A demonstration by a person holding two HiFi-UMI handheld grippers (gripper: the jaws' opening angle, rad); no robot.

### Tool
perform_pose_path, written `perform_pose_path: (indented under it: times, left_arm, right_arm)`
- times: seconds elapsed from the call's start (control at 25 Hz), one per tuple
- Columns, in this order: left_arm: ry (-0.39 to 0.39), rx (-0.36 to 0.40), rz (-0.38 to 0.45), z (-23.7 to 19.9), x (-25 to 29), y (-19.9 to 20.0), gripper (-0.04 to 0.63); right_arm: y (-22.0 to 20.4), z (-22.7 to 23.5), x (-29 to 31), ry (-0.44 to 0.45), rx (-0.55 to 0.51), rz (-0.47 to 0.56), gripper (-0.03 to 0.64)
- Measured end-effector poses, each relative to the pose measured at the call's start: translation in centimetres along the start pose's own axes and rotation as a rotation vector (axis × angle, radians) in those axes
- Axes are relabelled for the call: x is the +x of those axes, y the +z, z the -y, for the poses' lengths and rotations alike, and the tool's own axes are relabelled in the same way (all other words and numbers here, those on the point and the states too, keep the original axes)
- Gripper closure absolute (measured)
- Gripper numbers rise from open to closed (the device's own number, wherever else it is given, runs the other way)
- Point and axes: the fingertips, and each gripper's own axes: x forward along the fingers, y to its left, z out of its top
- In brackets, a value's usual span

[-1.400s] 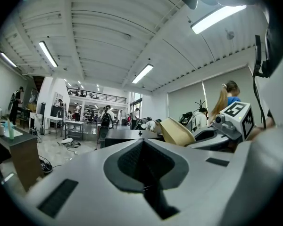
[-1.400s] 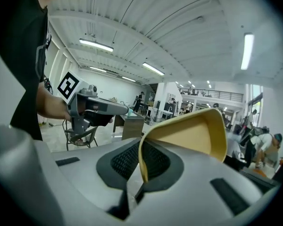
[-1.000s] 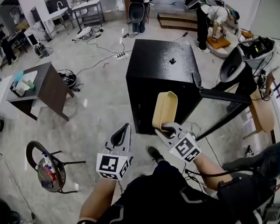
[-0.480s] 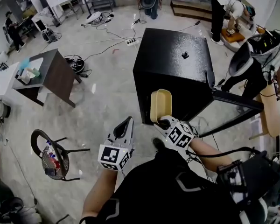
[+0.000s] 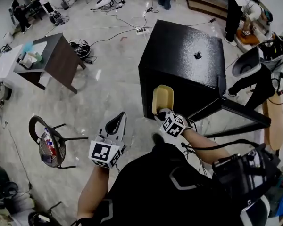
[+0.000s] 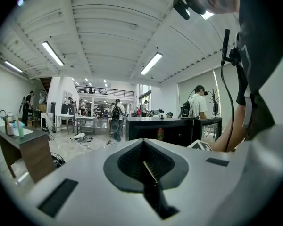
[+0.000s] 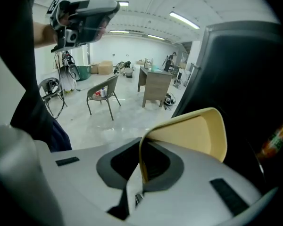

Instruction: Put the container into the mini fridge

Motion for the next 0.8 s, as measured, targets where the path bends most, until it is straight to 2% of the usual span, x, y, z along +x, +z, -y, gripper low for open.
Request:
perform_pose_path:
  times: [0.12,0.28,0.52,0.68,0.8]
  left_arm:
    - [0.03,-0.019,-0.006,-0.6,0.2,-0.2,0.589]
    - [0.033,-0.037,-0.014,-0.6,0.7,-0.4,0.589]
    - [0.086,-0.014,-0.017,-1.8,1.3,0.1,0.589]
    - [0.124,-0.021,-0.048,-1.9,1.9,0.0,0.589]
    - [0.155,-0.033,-0.018,-2.5,2.2,0.3,0.589]
  right_arm:
    - [-1.2,1.4,1.9,0.011,-0.002,-0.048,0.595]
    - [-2.1,3.2,3.9,0.023,0.013,-0.095,0.594]
    - [-4.2,5.3,7.1,0.036,0.006,-0.178,0.595]
    - [-4.9,6.6,7.7,0.044,0.014,-0.199,0.595]
    - [-4.8,7.2,8.4,0.055,0.03,-0.209,0.594]
